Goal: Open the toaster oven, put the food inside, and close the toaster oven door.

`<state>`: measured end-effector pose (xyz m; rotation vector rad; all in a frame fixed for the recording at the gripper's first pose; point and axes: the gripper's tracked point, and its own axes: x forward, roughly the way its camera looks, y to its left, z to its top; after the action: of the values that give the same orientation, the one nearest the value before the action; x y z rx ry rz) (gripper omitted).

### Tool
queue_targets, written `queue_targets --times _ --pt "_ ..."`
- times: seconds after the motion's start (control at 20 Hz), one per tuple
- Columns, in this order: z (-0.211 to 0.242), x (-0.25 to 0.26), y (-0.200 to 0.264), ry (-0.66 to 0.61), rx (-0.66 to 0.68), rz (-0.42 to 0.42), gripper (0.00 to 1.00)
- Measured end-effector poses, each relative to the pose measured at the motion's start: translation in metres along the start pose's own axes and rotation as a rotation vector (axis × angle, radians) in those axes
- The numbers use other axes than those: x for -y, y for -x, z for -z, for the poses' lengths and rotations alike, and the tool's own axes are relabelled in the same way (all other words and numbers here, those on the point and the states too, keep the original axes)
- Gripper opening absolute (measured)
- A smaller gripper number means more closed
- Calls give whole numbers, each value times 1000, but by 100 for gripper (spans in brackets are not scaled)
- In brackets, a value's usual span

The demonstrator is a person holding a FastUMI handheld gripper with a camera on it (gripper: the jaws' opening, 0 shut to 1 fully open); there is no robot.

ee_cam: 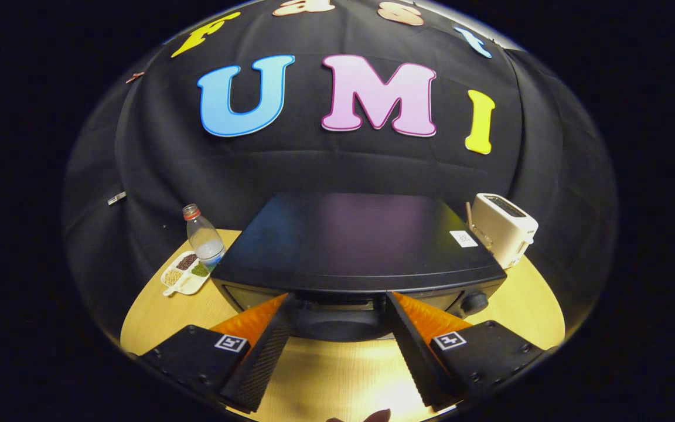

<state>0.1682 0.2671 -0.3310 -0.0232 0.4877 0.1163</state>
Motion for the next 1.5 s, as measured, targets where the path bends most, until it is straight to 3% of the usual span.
queue_targets --times 0.25,0.6,1.15,1.5 --pt "8 2 -1 -12 -38 12 98" --pt "58 6 48 -13 -51 21 98" --pt "172 18 87 -37 -323 25 99" --pt "135 52 143 -94 -335 -88 99"
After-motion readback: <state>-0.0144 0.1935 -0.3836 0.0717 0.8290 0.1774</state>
